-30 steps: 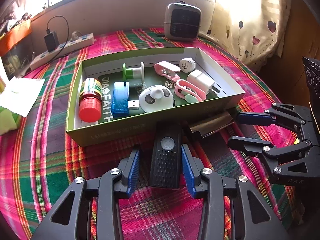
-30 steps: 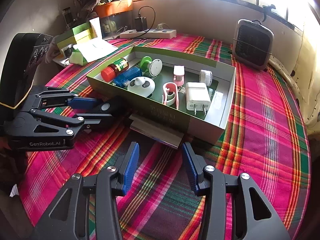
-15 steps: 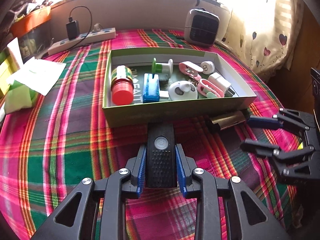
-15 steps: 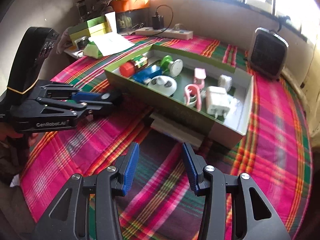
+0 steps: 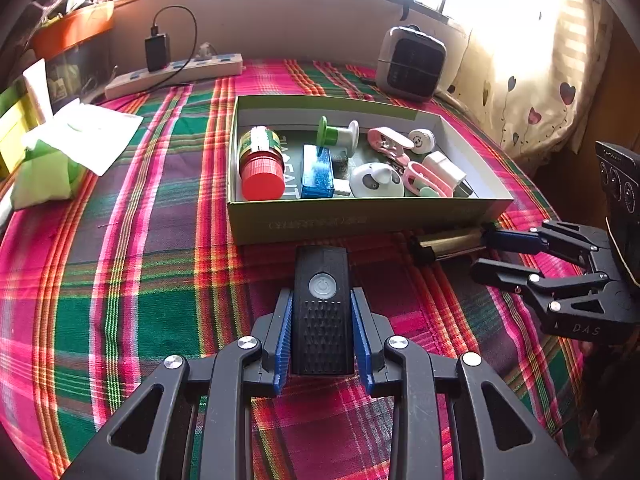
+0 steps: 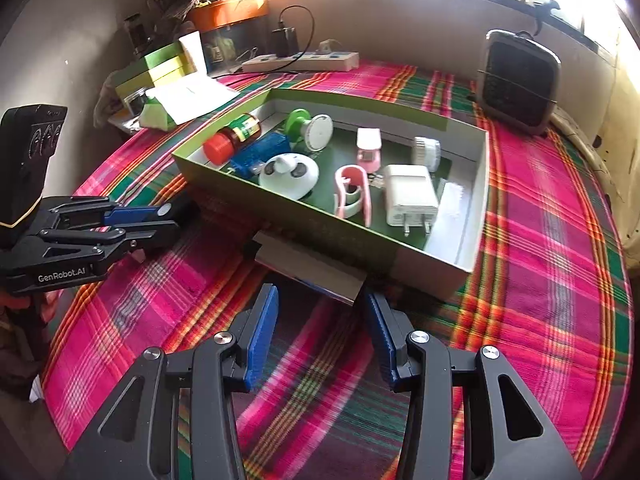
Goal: Organize rigid objects
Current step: 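Lift the black object with the left tool while the right tool reaches the silver object, then grasp the silver flat object with the right tool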
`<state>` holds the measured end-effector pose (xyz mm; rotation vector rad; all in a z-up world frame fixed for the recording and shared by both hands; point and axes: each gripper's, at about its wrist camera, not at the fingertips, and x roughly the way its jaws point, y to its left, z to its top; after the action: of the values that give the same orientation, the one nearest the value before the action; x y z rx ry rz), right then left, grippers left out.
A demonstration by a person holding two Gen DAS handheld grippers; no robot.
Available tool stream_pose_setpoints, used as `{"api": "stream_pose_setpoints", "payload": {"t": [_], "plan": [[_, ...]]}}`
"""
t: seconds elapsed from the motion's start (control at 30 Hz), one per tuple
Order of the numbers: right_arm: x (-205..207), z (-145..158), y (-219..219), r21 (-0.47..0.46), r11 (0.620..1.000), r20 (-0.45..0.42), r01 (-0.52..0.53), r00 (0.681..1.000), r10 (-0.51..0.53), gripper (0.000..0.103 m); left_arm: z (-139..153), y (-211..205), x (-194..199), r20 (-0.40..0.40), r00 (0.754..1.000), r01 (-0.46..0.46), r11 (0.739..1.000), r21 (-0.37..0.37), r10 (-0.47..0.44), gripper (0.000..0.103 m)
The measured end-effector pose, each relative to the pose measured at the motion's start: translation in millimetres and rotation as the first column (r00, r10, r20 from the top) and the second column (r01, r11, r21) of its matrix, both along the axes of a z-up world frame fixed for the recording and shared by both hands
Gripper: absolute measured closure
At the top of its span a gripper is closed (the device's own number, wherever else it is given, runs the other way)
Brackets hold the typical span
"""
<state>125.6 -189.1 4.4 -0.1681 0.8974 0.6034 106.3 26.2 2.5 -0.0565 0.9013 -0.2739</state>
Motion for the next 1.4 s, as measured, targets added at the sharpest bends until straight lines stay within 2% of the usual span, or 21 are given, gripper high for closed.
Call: {"api": "stream_pose_setpoints", "payload": {"t": [0.27,0.37,0.5,0.67,1.07,1.4], "plan": [[-17.0,-2.2,16.6,0.015,0.996,-0.019,-0.091,0.996,0.091,0.058,0.1,0.4,-0.3,-0.001,1.000,-0.001,1.000,-0.006,0.001,0.077],[-23.5,-2.0,23.8,0.047,0.990,-0.043,-0.136,0.990,0.138,0.058,0.4,0.6,-0.5,-0.001,1.000,-0.001,1.000,-0.011,0.001,0.077],[-31.5,1.0,33.5,0.003,0.983,-0.024,-0.182,0.983,0.182,0.058,0.4,1.1,-0.2,-0.001,1.000,-0.001,1.000,-0.010,0.001,0.077],[-24.6,9.6,32.4,-0.031,0.993,0.048,-0.112,0.992,0.114,0.058,0.0,0.9,0.1,-0.001,1.000,-0.001,1.000,-0.013,0.001,0.077],[1.0,-0.6,51.5,-0.043,0.991,0.027,-0.129,0.991,0.131,0.058,0.1,0.5,0.1,0.000,1.000,-0.002,1.000,-0.016,0.002,0.076],[3.2,-2.9,62.1,-0.070,0.991,0.040,-0.114,0.992,0.117,0.058,0.2,-0.3,0.3,0.000,1.000,-0.002,1.000,-0.016,0.002,0.076]]}}
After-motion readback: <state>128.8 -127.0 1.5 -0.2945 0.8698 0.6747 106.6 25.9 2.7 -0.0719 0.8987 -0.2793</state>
